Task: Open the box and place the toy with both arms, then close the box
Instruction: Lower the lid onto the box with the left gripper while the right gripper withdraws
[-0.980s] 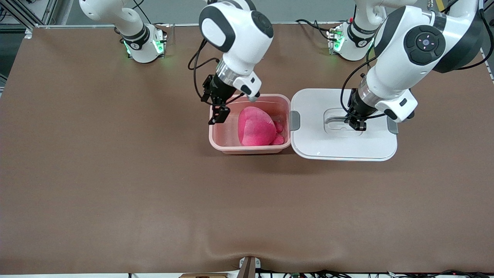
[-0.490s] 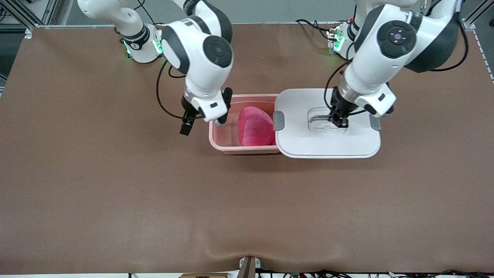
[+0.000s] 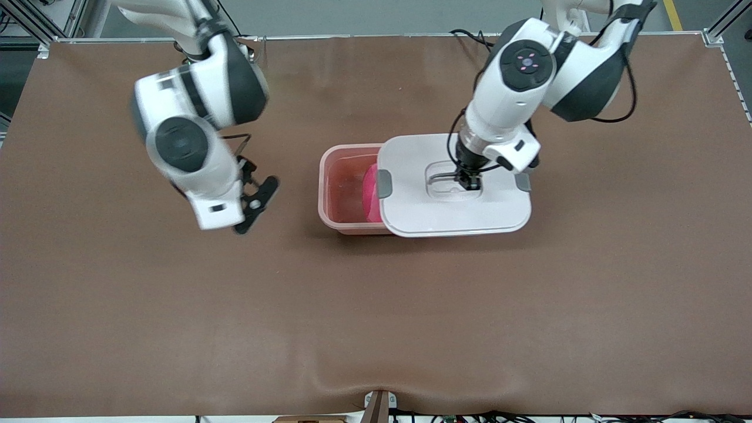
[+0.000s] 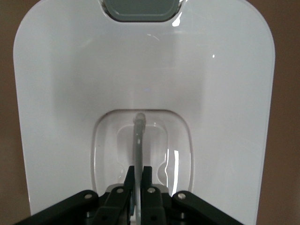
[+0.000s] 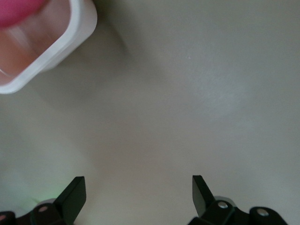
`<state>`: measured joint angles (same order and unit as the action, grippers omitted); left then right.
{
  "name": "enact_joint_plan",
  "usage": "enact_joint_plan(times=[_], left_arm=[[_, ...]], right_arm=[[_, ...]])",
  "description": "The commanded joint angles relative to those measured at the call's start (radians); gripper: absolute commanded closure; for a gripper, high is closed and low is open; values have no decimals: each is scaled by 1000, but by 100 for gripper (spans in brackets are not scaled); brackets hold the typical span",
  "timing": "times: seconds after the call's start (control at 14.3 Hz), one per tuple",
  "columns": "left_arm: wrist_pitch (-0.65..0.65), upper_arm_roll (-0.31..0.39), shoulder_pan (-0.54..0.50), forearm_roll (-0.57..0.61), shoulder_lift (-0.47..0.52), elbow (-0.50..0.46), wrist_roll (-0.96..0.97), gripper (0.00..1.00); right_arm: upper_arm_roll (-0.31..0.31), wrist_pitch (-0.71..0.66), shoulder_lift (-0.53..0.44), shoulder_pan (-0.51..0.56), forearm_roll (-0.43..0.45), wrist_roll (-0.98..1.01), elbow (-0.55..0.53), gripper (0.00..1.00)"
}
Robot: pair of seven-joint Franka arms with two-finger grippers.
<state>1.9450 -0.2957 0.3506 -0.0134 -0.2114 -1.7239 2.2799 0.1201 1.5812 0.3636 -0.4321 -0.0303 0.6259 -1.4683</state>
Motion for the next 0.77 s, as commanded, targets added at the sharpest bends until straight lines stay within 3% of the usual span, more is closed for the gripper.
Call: enact_joint_plan(times=[0.0,0.14,0.42,0.7], left_arm=[[-6,0,43,44,-65,75,73,100],[6,0,74,61,-86,83,85,100],[52,0,119,66,-123,90,127,100],[52,4,149,69,-180,148,174,100]], right_arm=[[-20,16,-50,91,-71,-23,-76,0],[-20,61,-106,121,-73,-23,-171,0],[-22,334,-262,121,-73,-23,-485,0],[-22,422,-296,157,-89,-69,-586,0]])
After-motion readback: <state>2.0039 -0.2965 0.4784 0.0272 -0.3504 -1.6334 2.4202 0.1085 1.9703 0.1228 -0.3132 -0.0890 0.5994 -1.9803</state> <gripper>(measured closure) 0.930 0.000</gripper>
